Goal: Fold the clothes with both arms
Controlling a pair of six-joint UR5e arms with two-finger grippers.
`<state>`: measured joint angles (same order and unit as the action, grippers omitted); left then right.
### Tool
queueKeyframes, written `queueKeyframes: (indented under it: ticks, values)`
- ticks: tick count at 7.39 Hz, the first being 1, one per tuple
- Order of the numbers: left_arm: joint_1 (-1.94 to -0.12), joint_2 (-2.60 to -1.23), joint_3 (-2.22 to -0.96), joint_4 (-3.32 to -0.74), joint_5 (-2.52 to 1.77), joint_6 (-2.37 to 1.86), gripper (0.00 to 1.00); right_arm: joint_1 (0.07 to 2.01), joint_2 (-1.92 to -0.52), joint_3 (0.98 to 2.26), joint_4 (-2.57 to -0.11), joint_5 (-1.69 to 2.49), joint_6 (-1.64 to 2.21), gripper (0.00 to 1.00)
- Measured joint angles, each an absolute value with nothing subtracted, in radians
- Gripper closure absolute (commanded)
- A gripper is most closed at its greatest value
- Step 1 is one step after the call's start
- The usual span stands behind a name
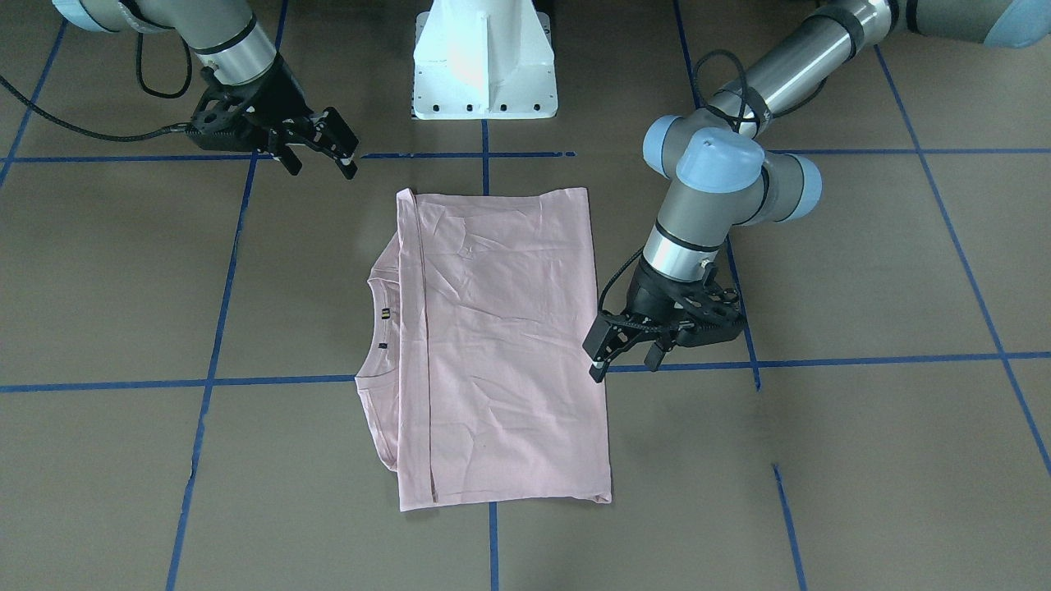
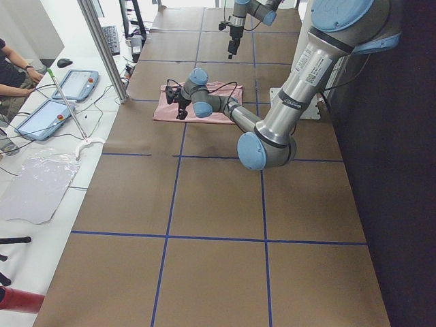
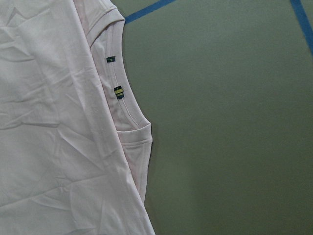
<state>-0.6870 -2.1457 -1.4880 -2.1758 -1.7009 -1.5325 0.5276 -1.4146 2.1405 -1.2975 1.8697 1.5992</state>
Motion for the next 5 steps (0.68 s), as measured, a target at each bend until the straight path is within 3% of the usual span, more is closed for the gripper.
queueKeyframes:
  ticks: [2, 3, 5]
  values:
    - [-0.58, -2.063, -1.764, -1.869, -1.699, -1.621, 0.0, 0.525, -1.413, 2.139, -1.298, 1.862, 1.598, 0.0]
    - [-0.514, -2.044, -1.844, -1.764, -1.694, -1.698, 0.0, 0.524, -1.413, 2.139, -1.298, 1.861, 1.598, 0.0]
    - [-0.394, -2.027, -1.879, -1.696, -1.651, -1.847, 0.0, 0.523, -1.412, 2.137, -1.298, 1.859, 1.598, 0.0]
